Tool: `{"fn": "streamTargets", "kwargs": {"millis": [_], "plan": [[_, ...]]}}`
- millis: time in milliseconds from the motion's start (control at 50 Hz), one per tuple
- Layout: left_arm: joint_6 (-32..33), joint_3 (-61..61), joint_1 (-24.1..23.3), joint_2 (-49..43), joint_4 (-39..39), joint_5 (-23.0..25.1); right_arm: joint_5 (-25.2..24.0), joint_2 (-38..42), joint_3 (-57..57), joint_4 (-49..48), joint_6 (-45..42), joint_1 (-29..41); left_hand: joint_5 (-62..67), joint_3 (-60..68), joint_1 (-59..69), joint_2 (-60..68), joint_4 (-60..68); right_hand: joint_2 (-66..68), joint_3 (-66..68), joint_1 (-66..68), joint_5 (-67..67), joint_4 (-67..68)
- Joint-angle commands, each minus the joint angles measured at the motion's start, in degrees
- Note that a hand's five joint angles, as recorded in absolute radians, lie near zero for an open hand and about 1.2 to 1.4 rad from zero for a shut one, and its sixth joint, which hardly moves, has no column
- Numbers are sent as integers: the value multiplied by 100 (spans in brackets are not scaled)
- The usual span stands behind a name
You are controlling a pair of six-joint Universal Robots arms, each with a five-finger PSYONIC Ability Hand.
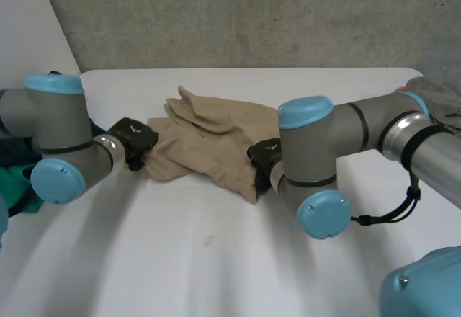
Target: Fold the laundry.
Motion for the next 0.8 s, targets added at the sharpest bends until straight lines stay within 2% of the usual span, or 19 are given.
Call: {"fn": "streamTargets", "kwargs": {"millis": [20, 100, 200, 260, 300, 380, 420, 440, 460, 480, 520, 540, 560, 620, 740, 800], "plan": [[-991, -323, -166, 1134, -283, 128, 34, -1365, 970, 52, 19, -378, 1285, 1257, 1481, 1207, 1179, 1391, 1333, 1781, 1242, 1209], [-1545, -929, -192, 2233, -265, 261, -413, -2516, 1647, -88, -226, -861, 1285, 1257, 1481, 1207, 1179, 1391, 1333, 1781, 1242, 1209], [-1686, -1589, -192, 3086, -116, 278, -1030, -2852, 1482, -1, -763, -1476, 1285, 1257, 1481, 1207, 1179, 1391, 1333, 1781, 1242, 1209], [-1686, -1888, -359, 3316, 60, 340, -1223, -2529, 1069, 306, -1009, -1732, 1285, 1257, 1481, 1207, 1179, 1391, 1333, 1781, 1242, 1209], [-1669, -2020, -666, 3123, 174, 375, -1329, -2054, 691, 579, -1150, -1759, 1285, 1257, 1481, 1207, 1179, 1391, 1333, 1781, 1242, 1209], [-1555, -1829, -1184, 2080, 656, 165, -1242, -1054, -81, 729, -1553, -1776, 1285, 1257, 1481, 1207, 1179, 1391, 1333, 1781, 1242, 1209], [-1467, -1617, -1229, 1657, 763, -46, -1101, -762, -337, 659, -1694, -1785, 1285, 1257, 1481, 1207, 1179, 1391, 1333, 1781, 1242, 1209], [-1336, -1338, -1229, 1254, 833, -412, -927, -482, -573, 528, -1799, -1776, 1285, 1257, 1481, 1207, 1179, 773, 715, 1162, 624, 590], [-1283, -1187, -1229, 1076, 825, -581, -803, -366, -689, 431, -1879, -1759, 1285, 1257, 1481, 1207, 1179, -183, -240, 207, -332, -365], [-1125, -898, -1238, 761, 755, -1018, -602, -182, -864, 256, -1975, -1733, 1285, 1257, 1481, 1207, 1179, -2024, -2082, -1635, -2173, -2206], [-975, -659, -1229, 565, 658, -1346, -381, -102, -997, 132, -2081, -1680, 1285, 1257, 1481, 1207, 1179, -4437, -4494, -4047, -4586, -4619], [-853, -502, -1256, 547, 545, -1600, -180, -110, -1067, 44, -2151, -1627, 171, 143, 367, 94, 65, -5347, -5405, -4958, -5496, -5529], [-764, -413, -1291, 625, 369, -1803, -108, -154, -1059, 52, -2169, -1609, -1455, -1483, -1259, -1533, -1562, -5456, -5514, -5067, -5605, -5638], [-746, -499, -1344, 1002, 44, -2041, 77, -775, -736, 428, -2117, -1530, -3986, -4014, -3790, -4063, -4092, -5609, -5667, -5219, -5758, -5791], [-904, -1315, -1362, 2345, 165, -2130, 33, -2304, 423, 1027, -2038, -1521, -5036, -5063, -4839, -5113, -5142, -5325, -5383, -4936, -5474, -5508], [-913, -1712, -1317, 2796, 271, -2121, -11, -2789, 952, 1133, -2055, -1495, -5155, -5183, -4959, -5233, -5262, -5239, -5297, -4849, -5388, -5421]]}}
